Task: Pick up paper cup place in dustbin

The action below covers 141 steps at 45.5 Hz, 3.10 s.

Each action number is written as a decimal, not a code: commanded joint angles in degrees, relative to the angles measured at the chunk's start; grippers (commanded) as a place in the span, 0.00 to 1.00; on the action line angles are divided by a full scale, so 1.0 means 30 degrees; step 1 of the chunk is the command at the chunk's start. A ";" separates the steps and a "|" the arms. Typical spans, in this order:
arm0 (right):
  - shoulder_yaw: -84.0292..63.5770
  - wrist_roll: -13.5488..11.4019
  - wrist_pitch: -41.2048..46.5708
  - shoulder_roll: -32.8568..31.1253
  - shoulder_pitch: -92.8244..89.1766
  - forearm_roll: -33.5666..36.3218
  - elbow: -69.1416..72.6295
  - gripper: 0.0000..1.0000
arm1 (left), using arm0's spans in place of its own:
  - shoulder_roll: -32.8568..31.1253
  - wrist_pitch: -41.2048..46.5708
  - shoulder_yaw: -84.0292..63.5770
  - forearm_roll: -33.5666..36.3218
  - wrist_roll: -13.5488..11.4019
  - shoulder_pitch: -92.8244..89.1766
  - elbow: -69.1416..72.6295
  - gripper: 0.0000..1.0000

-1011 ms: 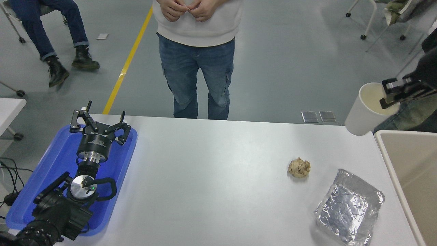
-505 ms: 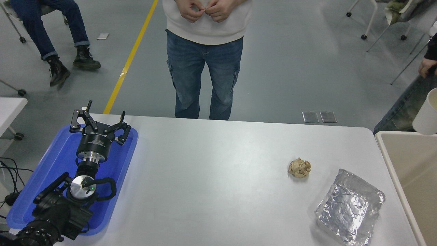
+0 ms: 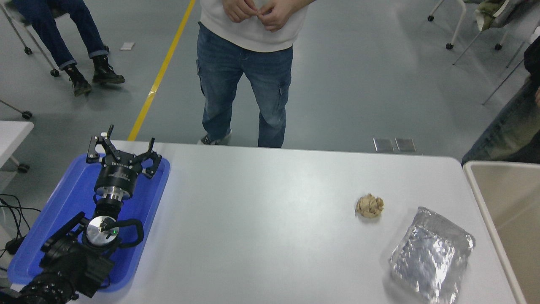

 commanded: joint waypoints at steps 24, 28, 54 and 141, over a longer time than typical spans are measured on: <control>0.3001 -0.0064 -0.4718 0.2976 -1.3190 0.8354 -0.7649 0.00 | 0.0010 0.0002 -0.0002 -0.0005 -0.0030 0.0000 0.0002 1.00; 0.3059 -0.0094 -0.5186 0.3328 -1.3688 0.8561 -0.7649 0.00 | 0.0010 0.0002 -0.0002 -0.0005 -0.0030 0.0000 0.0002 1.00; 0.4876 -0.0563 -0.6447 0.4735 -1.5096 0.8561 -0.7649 0.19 | -0.0019 0.0003 -0.0002 -0.0005 -0.0030 0.0000 0.0002 1.00; 2.2540 -0.4078 -0.1698 0.6112 -0.2850 1.3599 -0.0564 1.00 | 0.0010 0.0032 0.0028 -0.0005 -0.0030 -0.0030 0.0002 1.00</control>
